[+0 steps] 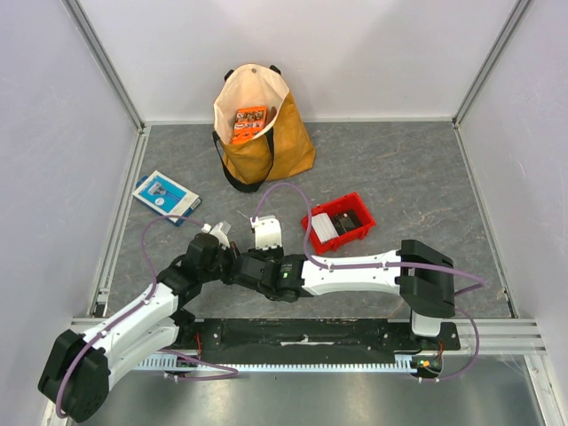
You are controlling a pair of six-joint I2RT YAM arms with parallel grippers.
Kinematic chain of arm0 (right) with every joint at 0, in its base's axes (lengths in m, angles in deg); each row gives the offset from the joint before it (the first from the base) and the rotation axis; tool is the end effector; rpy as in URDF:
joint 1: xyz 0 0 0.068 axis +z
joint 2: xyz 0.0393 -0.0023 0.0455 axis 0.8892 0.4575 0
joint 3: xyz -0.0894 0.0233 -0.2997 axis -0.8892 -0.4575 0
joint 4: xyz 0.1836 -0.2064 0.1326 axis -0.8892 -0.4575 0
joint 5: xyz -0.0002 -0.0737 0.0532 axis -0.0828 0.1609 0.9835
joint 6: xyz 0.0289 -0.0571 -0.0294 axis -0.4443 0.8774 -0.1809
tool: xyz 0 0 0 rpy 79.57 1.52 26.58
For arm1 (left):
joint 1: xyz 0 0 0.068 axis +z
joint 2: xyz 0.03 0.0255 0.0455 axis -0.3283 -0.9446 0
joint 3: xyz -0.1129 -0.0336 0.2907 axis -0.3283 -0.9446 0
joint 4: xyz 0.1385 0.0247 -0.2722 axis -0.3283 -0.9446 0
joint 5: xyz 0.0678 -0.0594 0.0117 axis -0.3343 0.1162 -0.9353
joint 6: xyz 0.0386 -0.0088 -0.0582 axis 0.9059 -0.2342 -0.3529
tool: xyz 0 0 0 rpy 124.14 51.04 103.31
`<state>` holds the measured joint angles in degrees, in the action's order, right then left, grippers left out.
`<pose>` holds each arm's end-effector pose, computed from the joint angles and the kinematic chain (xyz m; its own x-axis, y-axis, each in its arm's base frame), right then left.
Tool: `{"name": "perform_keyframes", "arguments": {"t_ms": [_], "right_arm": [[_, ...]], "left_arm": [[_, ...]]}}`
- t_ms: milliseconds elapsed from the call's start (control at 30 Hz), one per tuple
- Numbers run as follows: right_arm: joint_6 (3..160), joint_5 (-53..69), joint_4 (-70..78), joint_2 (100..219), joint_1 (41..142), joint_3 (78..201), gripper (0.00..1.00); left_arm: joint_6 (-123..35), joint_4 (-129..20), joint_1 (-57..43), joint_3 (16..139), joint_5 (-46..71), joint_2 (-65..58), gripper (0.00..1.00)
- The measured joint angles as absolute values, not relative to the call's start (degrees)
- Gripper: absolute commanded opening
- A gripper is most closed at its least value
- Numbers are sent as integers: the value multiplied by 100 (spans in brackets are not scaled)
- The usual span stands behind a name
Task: Put the credit cards into the card holder
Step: Insert the credit card into the card holder.
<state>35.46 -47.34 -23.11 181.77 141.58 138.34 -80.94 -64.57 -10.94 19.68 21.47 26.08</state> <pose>0.1271 0.4225 0.2299 -0.5601 -0.0639 -0.8260 -0.2211 0.9724 0.0747 0.1528 -0.1081 0.1485 -0.8711 -0.3262 -0.3671 0.0306 0.7100 -0.7035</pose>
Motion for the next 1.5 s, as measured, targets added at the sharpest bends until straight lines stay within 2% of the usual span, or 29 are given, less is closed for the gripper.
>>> {"name": "perform_keyframes", "arguments": {"t_ms": [467, 933, 1300, 1500], "right_arm": [[3552, -4699, -2195, 18516, 14155, 13834, 0], [3528, -4828, -2809, 18520, 14151, 14022, 0], [3266, -4710, -2875, 17414, 13900, 12938, 0], [3231, -3899, -1882, 16610, 13476, 11582, 0]], "left_arm": [[-8094, -6463, -1094, 1955, 2147, 2735, 2], [-8094, -6457, -1094, 1898, 2141, 2678, 2], [-8091, -6459, -1094, 1809, 2088, 2630, 2], [-8091, -6461, -1094, 1726, 2073, 2549, 2]]}}
